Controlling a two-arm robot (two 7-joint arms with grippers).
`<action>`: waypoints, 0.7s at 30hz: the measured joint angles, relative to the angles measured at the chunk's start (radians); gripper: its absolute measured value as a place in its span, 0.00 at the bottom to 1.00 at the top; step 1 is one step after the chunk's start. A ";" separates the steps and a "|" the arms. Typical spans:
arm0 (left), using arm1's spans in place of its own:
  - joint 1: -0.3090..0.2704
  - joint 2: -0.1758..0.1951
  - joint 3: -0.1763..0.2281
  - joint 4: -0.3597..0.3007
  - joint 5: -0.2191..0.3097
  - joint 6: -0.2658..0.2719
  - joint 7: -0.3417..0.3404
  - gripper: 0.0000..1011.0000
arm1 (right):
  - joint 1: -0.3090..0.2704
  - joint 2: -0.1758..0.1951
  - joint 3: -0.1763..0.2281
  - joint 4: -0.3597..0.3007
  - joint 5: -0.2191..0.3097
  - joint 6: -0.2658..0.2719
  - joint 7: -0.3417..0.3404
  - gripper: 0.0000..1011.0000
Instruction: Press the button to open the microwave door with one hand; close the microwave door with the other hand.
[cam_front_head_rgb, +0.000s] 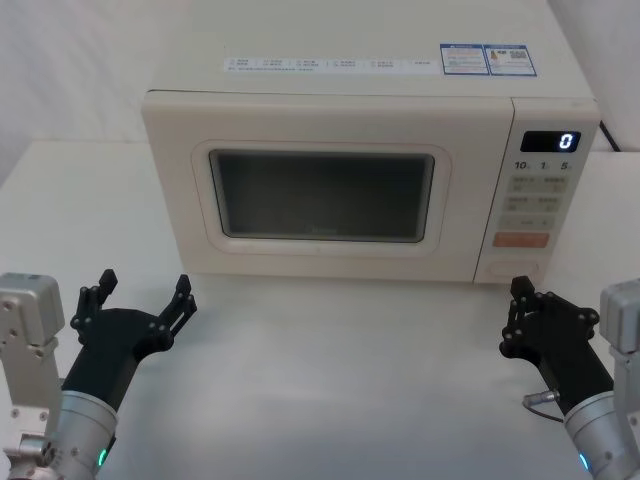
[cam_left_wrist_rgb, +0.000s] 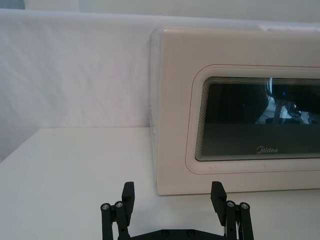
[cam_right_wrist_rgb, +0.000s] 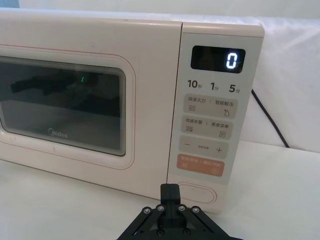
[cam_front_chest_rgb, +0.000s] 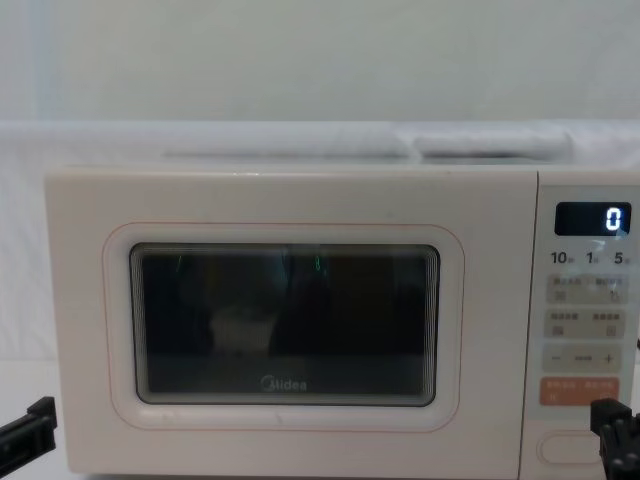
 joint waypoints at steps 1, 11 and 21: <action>0.000 0.000 0.000 0.000 0.000 0.000 0.000 0.99 | 0.000 0.000 0.000 0.000 0.000 0.000 0.000 0.00; 0.000 0.000 0.000 0.000 0.000 0.000 0.000 0.99 | 0.000 0.000 0.000 0.000 0.000 0.000 0.000 0.00; 0.000 0.000 0.000 0.000 0.000 0.000 0.000 0.99 | 0.000 0.000 0.000 0.000 0.000 0.000 0.000 0.00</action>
